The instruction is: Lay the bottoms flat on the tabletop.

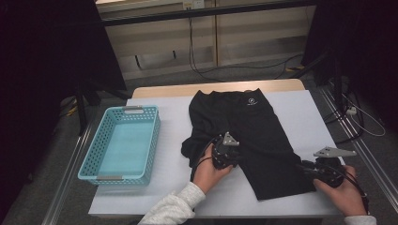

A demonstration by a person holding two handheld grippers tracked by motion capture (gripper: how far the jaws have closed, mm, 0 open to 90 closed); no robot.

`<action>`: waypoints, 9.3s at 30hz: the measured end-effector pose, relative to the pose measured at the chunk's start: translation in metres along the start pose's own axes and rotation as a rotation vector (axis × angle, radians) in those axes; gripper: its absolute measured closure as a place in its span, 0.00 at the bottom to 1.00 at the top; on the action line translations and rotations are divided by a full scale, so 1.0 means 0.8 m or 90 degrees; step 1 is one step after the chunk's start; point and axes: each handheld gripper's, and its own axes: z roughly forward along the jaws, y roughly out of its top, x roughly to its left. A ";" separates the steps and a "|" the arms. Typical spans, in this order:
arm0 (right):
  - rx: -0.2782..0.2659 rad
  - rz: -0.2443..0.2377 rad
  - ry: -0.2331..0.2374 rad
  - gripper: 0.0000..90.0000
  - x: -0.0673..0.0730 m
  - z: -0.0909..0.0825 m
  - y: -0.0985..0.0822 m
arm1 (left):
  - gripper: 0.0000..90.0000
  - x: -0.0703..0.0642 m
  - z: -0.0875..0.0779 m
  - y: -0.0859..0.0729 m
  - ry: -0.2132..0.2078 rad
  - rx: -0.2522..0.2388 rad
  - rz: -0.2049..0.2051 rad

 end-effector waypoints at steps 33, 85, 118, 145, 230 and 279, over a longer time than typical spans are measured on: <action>0.002 -0.008 0.042 0.65 0.013 -0.015 0.000 | 0.99 0.007 -0.019 -0.005 -0.083 0.055 -0.058; -0.019 0.008 -0.031 0.67 -0.035 0.118 0.111 | 0.22 0.074 -0.111 -0.042 0.082 -0.032 -0.077; -0.025 0.045 -0.005 1.00 -0.059 0.105 0.100 | 0.22 0.077 -0.115 -0.042 0.091 -0.037 -0.082; -0.026 0.058 -0.021 1.00 -0.072 0.091 0.088 | 0.22 0.076 -0.112 -0.039 0.093 -0.037 -0.072; -0.076 -0.025 0.024 0.40 -0.007 0.024 0.060 | 0.19 0.091 -0.133 -0.043 0.130 -0.049 -0.087; -0.095 -0.040 0.024 0.23 0.018 0.016 0.058 | 0.98 0.042 -0.101 -0.054 0.033 0.011 -0.117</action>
